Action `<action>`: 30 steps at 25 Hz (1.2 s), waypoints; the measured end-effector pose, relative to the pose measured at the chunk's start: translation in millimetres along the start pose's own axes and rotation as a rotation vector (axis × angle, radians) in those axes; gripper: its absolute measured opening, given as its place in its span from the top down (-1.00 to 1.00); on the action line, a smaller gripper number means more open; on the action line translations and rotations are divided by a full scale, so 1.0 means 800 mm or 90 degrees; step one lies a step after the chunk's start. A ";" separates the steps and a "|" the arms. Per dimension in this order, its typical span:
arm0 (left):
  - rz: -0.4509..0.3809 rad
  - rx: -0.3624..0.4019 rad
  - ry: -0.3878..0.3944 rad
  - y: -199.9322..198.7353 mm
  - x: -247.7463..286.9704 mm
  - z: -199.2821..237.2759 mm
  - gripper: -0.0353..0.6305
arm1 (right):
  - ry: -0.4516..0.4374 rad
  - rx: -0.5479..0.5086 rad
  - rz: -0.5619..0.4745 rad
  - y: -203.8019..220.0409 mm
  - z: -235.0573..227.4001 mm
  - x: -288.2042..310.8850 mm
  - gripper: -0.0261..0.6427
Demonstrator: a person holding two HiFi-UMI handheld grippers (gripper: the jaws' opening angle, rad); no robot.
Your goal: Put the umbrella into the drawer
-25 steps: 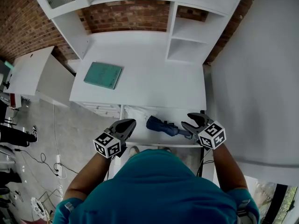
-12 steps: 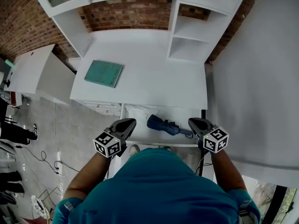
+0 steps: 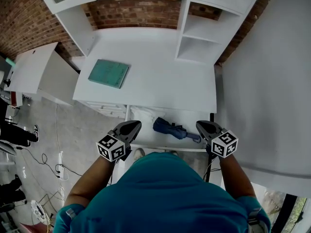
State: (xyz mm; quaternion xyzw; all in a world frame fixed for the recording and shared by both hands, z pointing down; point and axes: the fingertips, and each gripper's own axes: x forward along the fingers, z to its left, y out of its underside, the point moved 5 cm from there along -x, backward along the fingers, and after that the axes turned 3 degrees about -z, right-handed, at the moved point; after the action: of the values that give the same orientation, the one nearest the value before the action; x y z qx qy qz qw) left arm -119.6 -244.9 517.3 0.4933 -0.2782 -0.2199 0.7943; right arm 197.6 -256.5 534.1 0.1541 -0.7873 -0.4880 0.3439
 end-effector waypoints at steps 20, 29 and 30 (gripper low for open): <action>-0.005 -0.004 0.002 0.004 -0.005 -0.005 0.87 | 0.007 -0.009 0.007 0.002 0.003 -0.003 0.86; -0.001 -0.006 0.000 0.009 -0.005 -0.005 0.87 | 0.006 -0.009 0.009 0.005 0.002 -0.002 0.86; -0.001 -0.006 0.000 0.009 -0.005 -0.005 0.87 | 0.006 -0.009 0.009 0.005 0.002 -0.002 0.86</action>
State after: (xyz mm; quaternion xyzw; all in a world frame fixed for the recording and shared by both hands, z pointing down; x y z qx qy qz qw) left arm -119.5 -236.9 521.7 0.4897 -0.2767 -0.2216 0.7966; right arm 197.5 -252.8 536.4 0.1478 -0.7833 -0.4905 0.3521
